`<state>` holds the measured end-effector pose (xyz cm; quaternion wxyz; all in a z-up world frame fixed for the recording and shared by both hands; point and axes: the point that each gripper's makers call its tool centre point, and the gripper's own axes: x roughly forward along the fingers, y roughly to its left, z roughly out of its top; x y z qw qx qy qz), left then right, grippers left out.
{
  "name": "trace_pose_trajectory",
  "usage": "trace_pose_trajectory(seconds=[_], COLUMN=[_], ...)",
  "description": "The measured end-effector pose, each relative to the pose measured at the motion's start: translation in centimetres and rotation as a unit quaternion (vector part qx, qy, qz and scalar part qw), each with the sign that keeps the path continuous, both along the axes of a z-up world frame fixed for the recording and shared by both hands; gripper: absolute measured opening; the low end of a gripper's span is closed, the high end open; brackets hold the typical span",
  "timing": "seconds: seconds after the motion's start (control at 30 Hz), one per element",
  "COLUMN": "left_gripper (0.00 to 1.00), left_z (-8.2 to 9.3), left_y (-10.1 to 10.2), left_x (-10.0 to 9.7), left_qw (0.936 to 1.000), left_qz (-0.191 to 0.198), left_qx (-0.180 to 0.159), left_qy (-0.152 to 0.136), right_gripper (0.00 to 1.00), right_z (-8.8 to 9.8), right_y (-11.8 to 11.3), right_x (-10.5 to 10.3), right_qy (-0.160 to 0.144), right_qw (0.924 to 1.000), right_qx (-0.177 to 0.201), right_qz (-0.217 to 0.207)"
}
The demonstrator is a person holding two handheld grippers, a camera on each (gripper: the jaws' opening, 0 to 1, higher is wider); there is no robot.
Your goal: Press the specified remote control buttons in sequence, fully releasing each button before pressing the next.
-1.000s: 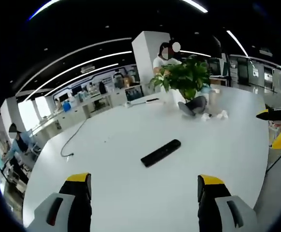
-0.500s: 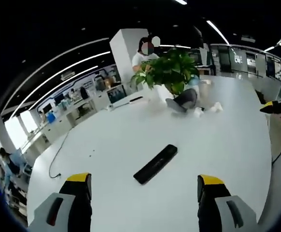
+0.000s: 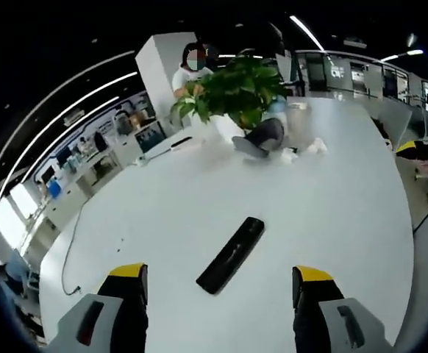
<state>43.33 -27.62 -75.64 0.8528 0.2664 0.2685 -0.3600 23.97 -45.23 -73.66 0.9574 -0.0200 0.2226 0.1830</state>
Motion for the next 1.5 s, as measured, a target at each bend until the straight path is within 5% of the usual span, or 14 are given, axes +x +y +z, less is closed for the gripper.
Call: trace_pose_trajectory(seconds=[0.4,0.83,1.37,1.5], left_gripper=[0.70,0.64,0.55,0.52], left_z=[-3.3,-6.5,-10.8,-10.8], left_y=[-1.1,-2.3,-0.7,-0.7], left_x=[3.1,4.0,5.6,5.5], left_qw=[0.9949,0.9733,0.9465,0.9468], left_qz=[-0.066,-0.147,-0.168,-0.161], left_qx=[0.048,0.107,0.197,0.188], left_qy=[0.059,0.139,0.193,0.206], right_gripper=[0.86,0.85,0.84,0.84], right_z=[-0.4,-1.0,-1.4,-1.4], right_y=[-0.1,0.0,0.2,0.2], right_x=[0.1,0.2,0.1,0.1], right_qy=[0.010,0.025,0.033,0.034], right_qw=[0.9999,0.9996,0.9993,0.9992], right_qx=[-0.004,-0.009,-0.015,-0.018], right_qz=[-0.001,0.000,0.005,0.006])
